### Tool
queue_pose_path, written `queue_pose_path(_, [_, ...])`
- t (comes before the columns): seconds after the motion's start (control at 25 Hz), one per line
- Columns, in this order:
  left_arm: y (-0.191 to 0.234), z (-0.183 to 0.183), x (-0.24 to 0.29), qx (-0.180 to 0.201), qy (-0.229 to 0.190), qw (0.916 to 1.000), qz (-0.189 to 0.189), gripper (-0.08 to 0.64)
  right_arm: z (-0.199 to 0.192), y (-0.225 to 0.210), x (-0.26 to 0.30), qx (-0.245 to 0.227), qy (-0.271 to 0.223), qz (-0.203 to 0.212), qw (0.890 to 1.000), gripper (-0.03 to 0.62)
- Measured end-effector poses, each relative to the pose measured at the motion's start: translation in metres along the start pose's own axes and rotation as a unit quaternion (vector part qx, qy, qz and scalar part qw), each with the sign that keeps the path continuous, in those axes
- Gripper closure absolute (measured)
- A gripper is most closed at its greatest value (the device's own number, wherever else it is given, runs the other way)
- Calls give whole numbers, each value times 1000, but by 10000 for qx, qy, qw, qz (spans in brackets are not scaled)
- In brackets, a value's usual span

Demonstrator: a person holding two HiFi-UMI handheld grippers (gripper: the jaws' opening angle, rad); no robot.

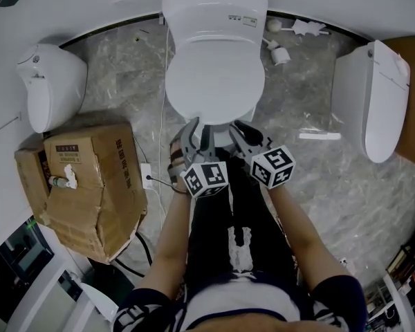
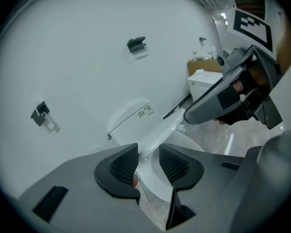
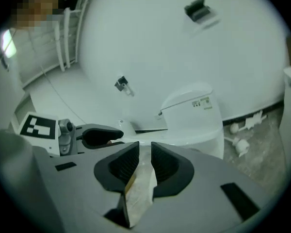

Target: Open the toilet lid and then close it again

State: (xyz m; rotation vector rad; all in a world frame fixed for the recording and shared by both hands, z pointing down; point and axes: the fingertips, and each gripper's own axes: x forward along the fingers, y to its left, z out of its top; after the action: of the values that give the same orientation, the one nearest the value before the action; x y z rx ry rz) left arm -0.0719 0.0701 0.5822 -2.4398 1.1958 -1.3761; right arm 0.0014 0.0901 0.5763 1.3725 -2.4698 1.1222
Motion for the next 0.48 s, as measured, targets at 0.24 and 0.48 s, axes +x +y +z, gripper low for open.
queue_pose_path(0.24, [13, 14, 3, -35, -103, 9998, -184, 419, 24, 7, -4, -2539, 53, -1000, 9620, 526])
queue_pose_path(0.48, [17, 20, 9, 46, -62, 9988, -491, 416, 25, 8, 9, -4055, 790, -1357, 9005, 526])
